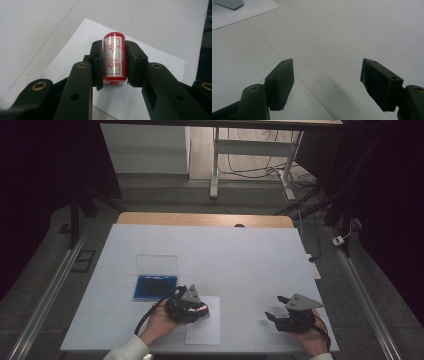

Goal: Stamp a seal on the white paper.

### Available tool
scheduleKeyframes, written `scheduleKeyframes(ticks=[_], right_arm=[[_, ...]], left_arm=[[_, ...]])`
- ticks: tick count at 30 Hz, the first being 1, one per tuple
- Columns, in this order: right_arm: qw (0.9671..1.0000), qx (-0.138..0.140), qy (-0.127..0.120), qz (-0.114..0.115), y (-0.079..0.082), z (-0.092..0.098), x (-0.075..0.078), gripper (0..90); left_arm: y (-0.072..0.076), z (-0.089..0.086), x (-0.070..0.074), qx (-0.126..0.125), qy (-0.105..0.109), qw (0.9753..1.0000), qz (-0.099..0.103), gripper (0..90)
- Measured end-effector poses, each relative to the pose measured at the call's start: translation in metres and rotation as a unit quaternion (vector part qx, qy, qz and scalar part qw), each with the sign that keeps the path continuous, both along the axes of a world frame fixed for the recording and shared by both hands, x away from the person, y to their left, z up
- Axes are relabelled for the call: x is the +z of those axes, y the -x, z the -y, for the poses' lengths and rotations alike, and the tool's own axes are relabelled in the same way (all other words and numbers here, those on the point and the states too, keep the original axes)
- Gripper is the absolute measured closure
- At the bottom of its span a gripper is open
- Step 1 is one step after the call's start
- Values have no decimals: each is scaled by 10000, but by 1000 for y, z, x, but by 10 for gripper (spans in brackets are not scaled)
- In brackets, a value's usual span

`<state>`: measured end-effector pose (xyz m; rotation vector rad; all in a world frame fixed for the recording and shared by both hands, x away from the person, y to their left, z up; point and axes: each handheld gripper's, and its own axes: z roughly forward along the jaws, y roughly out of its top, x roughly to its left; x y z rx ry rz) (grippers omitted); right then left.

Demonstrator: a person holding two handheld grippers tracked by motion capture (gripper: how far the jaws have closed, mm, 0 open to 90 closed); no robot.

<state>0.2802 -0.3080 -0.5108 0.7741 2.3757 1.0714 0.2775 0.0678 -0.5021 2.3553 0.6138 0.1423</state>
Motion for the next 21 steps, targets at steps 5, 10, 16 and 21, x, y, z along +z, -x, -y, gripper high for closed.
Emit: scheduleKeyframes(ticks=[5, 10, 16, 21], right_arm=[[10000, 0, 0, -3, 0, 0, 0, 265], [10000, 7, 4, 1, 0, 0, 0, 265], [10000, 5, -6, 2, 0, -1, 0, 265], [10000, 4, 0, -9, 0, -1, 0, 265]], left_arm=[[0, 1, 0, 1, 0, 10000, -2, 698], [-1, 2, -1, -26, -11, 10000, -6, 698], [-1, 2, -1, -41, 7, 10000, -42, 698], [-2, 2, -2, -17, 39, 9999, -108, 698]])
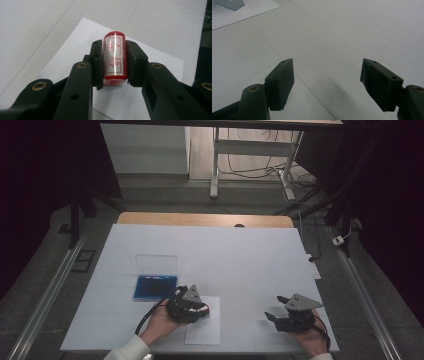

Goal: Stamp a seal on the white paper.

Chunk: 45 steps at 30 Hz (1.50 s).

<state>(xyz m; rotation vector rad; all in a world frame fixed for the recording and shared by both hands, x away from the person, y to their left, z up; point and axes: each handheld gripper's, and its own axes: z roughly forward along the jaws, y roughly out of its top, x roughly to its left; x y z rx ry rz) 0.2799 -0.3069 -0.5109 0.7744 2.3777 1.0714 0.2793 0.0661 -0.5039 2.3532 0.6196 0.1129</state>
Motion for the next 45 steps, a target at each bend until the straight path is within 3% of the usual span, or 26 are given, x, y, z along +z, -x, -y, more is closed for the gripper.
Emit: scheduleKeyframes(ticks=[11, 15, 45], right_arm=[[10000, -1, 21, -5, 0, 0, 0, 266], [10000, 15, 58, -18, 0, -1, -1, 265], [10000, 16, 97, -9, 0, -4, -1, 266]], left_arm=[[-1, 1, 0, -17, -35, 10000, -45, 701], [-2, 2, -1, -80, -166, 9998, -56, 703], [-1, 4, -3, -77, -214, 9997, -22, 707]])
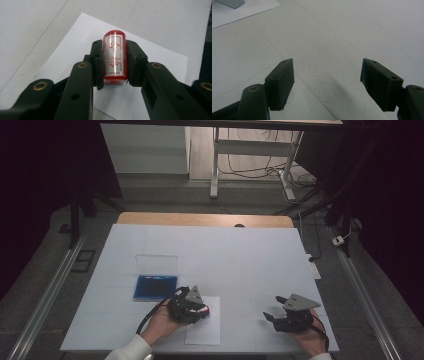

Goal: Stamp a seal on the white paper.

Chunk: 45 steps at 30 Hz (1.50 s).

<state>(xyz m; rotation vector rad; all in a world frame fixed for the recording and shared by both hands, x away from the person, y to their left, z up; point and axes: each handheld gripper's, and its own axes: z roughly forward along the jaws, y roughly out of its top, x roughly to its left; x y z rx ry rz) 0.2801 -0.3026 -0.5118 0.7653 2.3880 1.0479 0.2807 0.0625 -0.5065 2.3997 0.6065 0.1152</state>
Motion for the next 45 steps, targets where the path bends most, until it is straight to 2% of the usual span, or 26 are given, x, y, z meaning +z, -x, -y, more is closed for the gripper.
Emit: scheduleKeyframes(ticks=[12, 14, 17, 19, 22, 24, 30, 35, 45], right_arm=[[10000, -11, 17, 17, 0, 0, 1, 266], [10000, 13, -9, 4, 0, 0, 1, 266], [10000, -7, -15, 30, 0, 1, 2, 266], [10000, -2, -39, 19, 0, 2, 2, 266], [10000, -12, -65, 48, 0, 3, 3, 266], [10000, -24, -58, 53, 0, 4, 4, 266], [9999, -37, -89, 65, 1, 5, 4, 266], [9999, -37, -93, 76, 1, 5, 4, 266], [9999, -51, -90, 86, 1, 6, 4, 266]], left_arm=[[-1, -1, 0, -15, 27, 10000, -17, 705], [-1, -2, -1, -32, 92, 10000, -13, 703], [0, -5, 0, -13, 309, 9995, 59, 701], [-1, -5, 1, 0, 280, 9996, 60, 701], [1, -4, 2, -20, 191, 9997, 175, 700], [2, -4, 5, 7, 203, 9995, 246, 700], [6, -11, 18, 72, 419, 9985, 332, 699], [7, -14, 27, 28, 607, 9977, 295, 699], [11, -28, 50, 75, 969, 9946, 375, 698]])
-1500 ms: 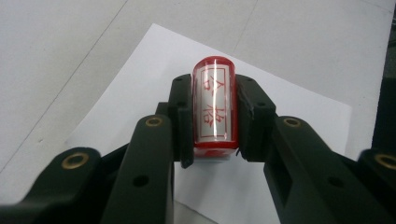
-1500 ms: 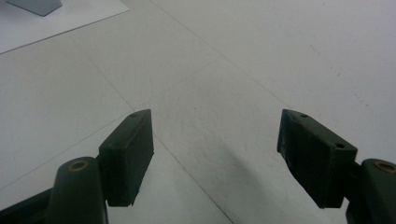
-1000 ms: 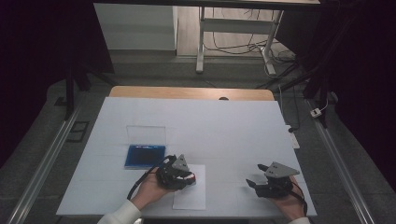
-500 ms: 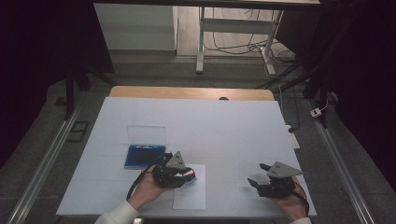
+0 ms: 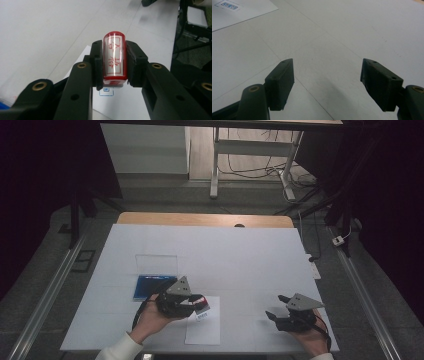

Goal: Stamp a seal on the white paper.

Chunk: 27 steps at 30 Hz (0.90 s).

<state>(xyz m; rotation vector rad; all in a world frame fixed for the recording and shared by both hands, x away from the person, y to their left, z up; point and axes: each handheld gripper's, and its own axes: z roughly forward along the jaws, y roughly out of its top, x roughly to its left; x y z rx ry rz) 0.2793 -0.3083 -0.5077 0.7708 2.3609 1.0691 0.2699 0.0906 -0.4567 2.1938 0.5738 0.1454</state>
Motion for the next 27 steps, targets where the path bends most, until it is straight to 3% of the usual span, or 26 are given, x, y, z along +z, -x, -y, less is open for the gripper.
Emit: scheduleKeyframes(ticks=[11, 22, 27], right_arm=[[10000, 0, 5, -1, 0, 0, -1, 266], [10000, -11, 8, 11, 0, 1, 0, 266], [10000, -19, 14, 9, 0, 1, 0, 266]], left_arm=[[0, -21, 19, 164, 189, 9996, 87, 698], [-4, -48, 27, 522, 217, 9983, 153, 698], [-8, -60, 25, 802, 210, 9964, 160, 698]])
